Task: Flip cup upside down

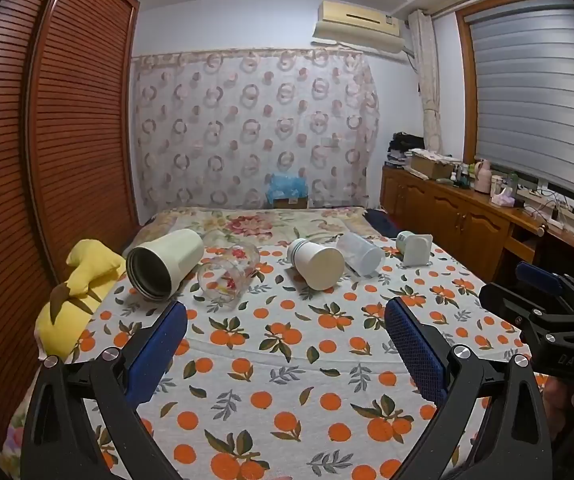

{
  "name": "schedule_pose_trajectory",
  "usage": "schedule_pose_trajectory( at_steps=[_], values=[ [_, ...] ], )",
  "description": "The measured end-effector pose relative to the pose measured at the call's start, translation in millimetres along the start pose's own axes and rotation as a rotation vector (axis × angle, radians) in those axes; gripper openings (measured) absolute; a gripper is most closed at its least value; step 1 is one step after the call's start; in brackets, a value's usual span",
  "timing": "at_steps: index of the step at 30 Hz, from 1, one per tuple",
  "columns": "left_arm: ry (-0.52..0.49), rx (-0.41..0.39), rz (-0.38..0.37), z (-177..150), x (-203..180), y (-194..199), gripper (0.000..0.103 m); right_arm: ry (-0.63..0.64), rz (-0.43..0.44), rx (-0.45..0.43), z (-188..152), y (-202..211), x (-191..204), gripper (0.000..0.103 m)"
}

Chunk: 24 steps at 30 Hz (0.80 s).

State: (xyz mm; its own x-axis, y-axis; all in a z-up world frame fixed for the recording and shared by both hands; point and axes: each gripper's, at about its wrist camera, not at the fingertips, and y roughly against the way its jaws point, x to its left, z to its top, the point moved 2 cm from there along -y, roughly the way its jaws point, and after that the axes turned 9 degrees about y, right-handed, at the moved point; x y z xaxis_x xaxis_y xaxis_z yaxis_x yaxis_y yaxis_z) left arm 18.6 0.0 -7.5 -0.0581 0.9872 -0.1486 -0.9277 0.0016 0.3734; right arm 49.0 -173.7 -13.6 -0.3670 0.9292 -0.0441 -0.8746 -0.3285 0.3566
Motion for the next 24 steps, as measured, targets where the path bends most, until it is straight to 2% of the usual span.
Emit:
schedule_pose_trajectory(
  at_steps=[24],
  values=[
    [0.007, 0.0, -0.002, 0.1, 0.3, 0.0, 0.095, 0.0, 0.0, -0.003, 0.1, 0.4, 0.0, 0.1]
  ],
)
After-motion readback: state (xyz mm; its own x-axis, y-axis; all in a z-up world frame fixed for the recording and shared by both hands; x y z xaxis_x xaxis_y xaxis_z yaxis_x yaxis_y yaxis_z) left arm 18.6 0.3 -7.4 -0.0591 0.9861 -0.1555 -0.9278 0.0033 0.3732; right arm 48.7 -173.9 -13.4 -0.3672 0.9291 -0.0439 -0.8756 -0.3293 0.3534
